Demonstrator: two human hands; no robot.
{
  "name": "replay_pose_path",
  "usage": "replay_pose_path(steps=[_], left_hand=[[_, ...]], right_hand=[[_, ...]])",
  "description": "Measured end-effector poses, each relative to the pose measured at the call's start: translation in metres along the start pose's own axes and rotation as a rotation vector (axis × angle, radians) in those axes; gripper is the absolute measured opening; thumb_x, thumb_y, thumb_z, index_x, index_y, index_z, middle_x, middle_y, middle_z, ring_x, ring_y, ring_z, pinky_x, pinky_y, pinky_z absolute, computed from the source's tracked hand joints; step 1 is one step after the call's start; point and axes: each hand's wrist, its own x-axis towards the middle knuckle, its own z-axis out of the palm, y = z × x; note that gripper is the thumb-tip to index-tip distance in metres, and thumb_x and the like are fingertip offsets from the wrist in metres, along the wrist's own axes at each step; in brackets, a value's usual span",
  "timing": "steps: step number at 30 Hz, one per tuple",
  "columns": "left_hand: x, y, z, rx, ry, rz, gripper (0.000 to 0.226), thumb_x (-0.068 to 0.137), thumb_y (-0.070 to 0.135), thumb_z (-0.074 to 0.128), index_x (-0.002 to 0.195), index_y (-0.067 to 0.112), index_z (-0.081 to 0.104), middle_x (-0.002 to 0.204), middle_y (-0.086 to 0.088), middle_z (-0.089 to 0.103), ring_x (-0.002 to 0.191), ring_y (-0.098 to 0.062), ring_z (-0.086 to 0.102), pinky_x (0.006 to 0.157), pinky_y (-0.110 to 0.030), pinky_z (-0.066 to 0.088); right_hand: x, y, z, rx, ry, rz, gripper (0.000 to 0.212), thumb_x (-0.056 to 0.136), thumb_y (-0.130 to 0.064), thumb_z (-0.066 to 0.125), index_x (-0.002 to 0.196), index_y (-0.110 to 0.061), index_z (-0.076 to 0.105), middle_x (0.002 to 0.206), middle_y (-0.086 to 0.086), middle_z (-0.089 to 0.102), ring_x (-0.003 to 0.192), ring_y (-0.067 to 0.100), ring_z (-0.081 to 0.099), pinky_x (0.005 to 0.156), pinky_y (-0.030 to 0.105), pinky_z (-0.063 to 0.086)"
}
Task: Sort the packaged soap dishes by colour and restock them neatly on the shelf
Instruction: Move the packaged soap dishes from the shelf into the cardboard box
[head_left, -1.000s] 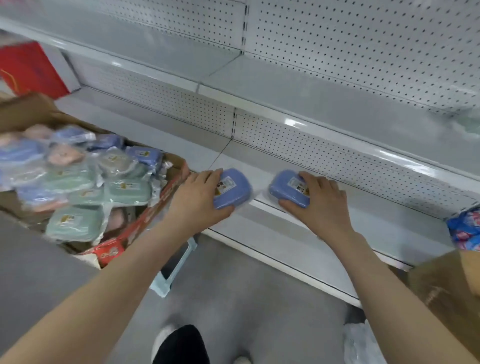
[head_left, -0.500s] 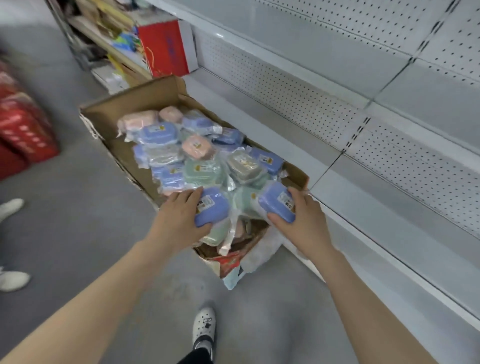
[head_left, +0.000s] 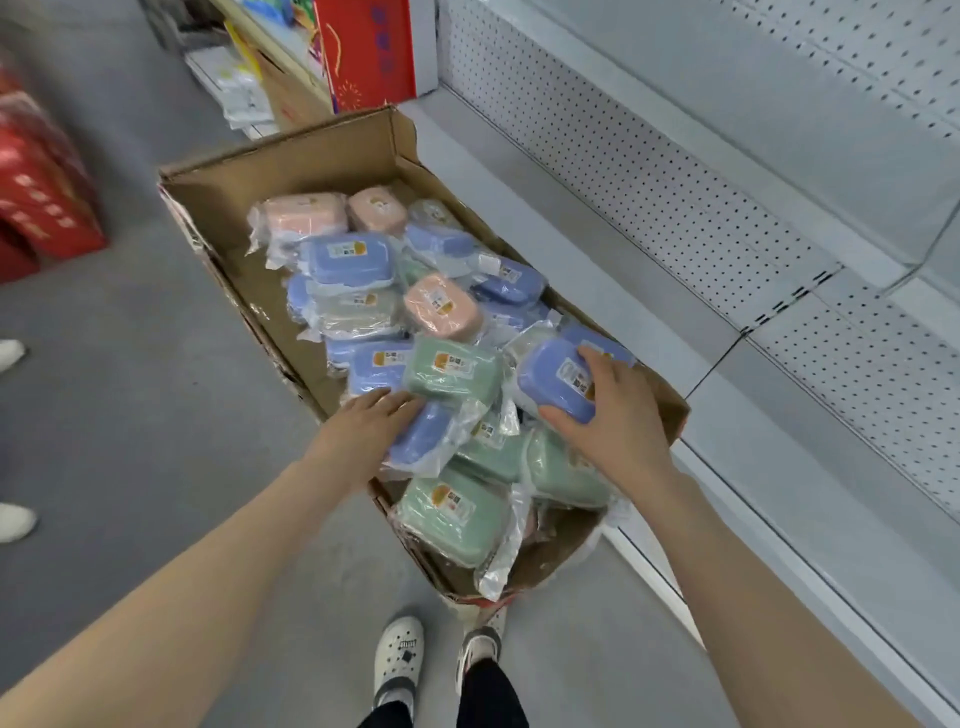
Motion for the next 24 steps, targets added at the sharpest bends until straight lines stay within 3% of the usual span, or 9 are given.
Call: replay_pose_path(steps=[3,5,7,14,18,21,24], left_hand=[[-0.002,0.002,-0.005,-0.063,0.079,-0.029,0.074,0.087,0.006,0.059,0.152,0.024,0.026,0.154,-0.004,0.03,0.14,-0.03,0.031,0.113,-0.039,0.032],[-0.003,0.006,-0.015,-0.113,0.245,-0.038,0.066,0.075,-0.005,0.068,0.136,0.016,0.053,0.137,-0.012,0.051,0.122,-0.038,0.051,0.096,-0.043,0.048],[0.003,0.007,-0.02,-0.122,0.358,-0.082,0.07,0.061,-0.011,0.071,0.127,0.011,0.06,0.126,-0.014,0.059,0.109,-0.038,0.06,0.085,-0.043,0.055],[0.038,0.019,-0.025,-0.091,0.287,-0.081,0.064,0.084,0.01,0.067,0.144,0.013,0.045,0.146,-0.011,0.046,0.131,-0.035,0.047,0.107,-0.043,0.038],[0.042,0.019,-0.018,-0.094,0.278,-0.078,0.066,0.077,0.014,0.077,0.138,0.011,0.052,0.137,-0.012,0.055,0.122,-0.034,0.055,0.101,-0.04,0.045],[0.042,0.019,-0.02,-0.129,0.256,-0.083,0.061,0.093,0.021,0.059,0.149,0.015,0.035,0.152,-0.008,0.037,0.137,-0.031,0.037,0.113,-0.038,0.031],[0.041,0.018,-0.028,-0.126,0.254,-0.076,0.058,0.095,0.024,0.055,0.149,0.017,0.034,0.153,-0.006,0.036,0.138,-0.029,0.035,0.112,-0.038,0.031]], right_hand=[[0.037,-0.005,0.004,-0.027,-0.027,-0.064,0.077,0.082,-0.059,0.062,0.144,-0.019,0.038,0.134,0.009,0.053,0.122,0.031,0.047,0.098,0.045,0.042],[0.063,-0.011,0.009,-0.085,-0.035,-0.101,0.075,0.084,-0.059,0.059,0.145,-0.022,0.036,0.136,0.007,0.051,0.123,0.03,0.046,0.098,0.044,0.041],[0.089,-0.016,0.018,-0.133,-0.069,-0.154,0.072,0.085,-0.058,0.057,0.144,-0.024,0.036,0.136,0.008,0.05,0.122,0.03,0.046,0.097,0.043,0.04],[0.139,-0.029,0.055,-0.274,-0.154,-0.275,0.074,0.091,-0.058,0.05,0.15,-0.02,0.027,0.143,0.015,0.04,0.129,0.037,0.038,0.1,0.048,0.039],[0.143,-0.03,0.061,-0.342,-0.191,-0.297,0.076,0.096,-0.058,0.039,0.154,-0.018,0.012,0.152,0.018,0.026,0.138,0.038,0.027,0.105,0.053,0.035],[0.14,-0.029,0.058,-0.385,-0.197,-0.317,0.076,0.097,-0.059,0.036,0.155,-0.019,0.007,0.155,0.018,0.021,0.141,0.038,0.023,0.107,0.055,0.031],[0.135,-0.027,0.047,-0.419,-0.212,-0.333,0.072,0.098,-0.058,0.031,0.156,-0.022,0.008,0.158,0.015,0.018,0.144,0.037,0.02,0.113,0.054,0.024]])
